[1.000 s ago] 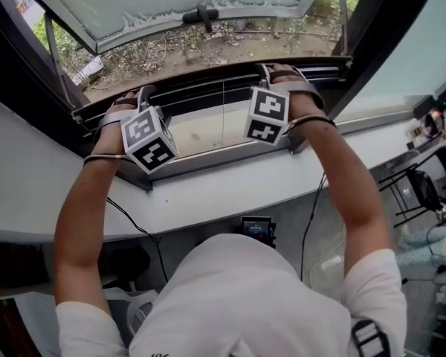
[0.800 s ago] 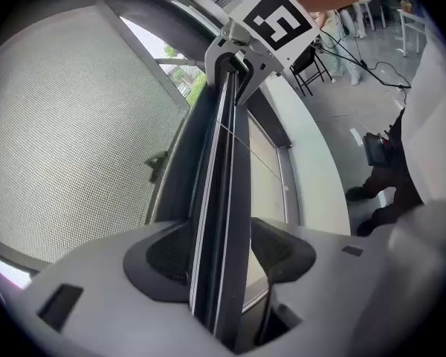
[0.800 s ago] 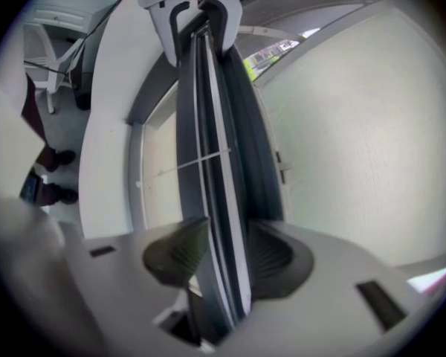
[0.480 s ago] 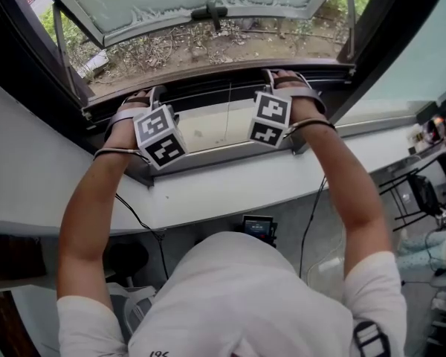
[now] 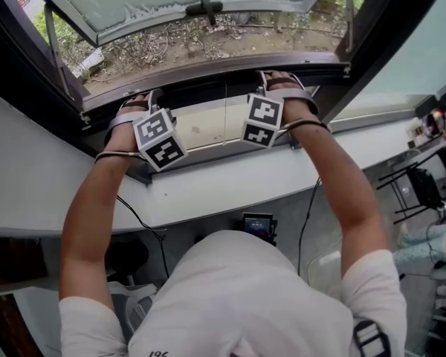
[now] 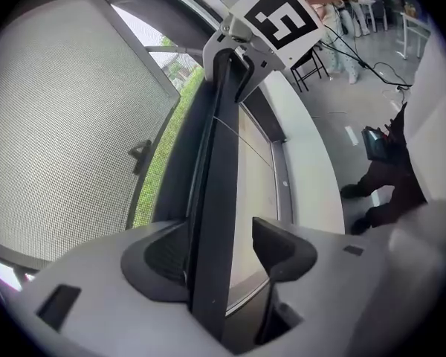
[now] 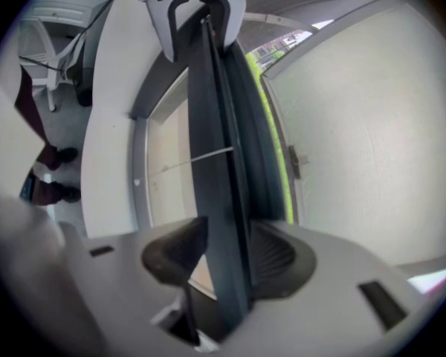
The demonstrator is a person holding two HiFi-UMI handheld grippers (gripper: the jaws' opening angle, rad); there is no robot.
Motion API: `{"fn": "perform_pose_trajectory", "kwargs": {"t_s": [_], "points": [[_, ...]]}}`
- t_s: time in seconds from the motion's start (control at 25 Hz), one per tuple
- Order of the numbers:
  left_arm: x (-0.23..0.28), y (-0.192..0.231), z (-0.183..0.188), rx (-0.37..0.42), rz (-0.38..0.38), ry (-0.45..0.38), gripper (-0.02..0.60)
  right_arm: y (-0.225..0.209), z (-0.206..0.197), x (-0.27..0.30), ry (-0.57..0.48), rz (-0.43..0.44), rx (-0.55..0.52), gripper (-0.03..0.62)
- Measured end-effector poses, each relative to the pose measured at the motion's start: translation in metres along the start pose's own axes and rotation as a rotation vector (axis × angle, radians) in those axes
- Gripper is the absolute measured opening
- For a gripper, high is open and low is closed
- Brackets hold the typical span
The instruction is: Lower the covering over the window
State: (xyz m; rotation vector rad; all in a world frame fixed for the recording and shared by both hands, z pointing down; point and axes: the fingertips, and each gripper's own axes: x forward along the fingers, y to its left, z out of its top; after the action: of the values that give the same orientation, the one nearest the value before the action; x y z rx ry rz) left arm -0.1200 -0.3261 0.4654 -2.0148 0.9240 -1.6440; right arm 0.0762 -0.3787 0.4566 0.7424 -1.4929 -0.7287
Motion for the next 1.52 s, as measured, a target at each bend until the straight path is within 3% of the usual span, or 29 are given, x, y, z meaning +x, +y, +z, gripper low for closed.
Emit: {"fn": "perform_pose_trajectory", "kwargs": {"t_s": [0.4,0.88,1.12,1.52], "points": [[0.002,-0.001,-0.002,0.010,0.008,-0.002,0.263,0.002,0.001,0.003,0.008,-0.006,-0.004,0.173],[0.008,-0.004,-0.004,0.031,0.043,-0.006,0.268,0.004,0.002,0.009,-0.007,-0.107,0.051,0.179],[0.011,-0.002,-0.004,0.014,0.031,-0.025,0.267,0.000,0.003,0.010,0.000,-0.117,0.029,0.178],[0.008,-0.002,0.015,-0.072,0.063,-0.164,0.266,0.003,-0.012,0.006,-0.021,-0.046,0.018,0.170]]}}
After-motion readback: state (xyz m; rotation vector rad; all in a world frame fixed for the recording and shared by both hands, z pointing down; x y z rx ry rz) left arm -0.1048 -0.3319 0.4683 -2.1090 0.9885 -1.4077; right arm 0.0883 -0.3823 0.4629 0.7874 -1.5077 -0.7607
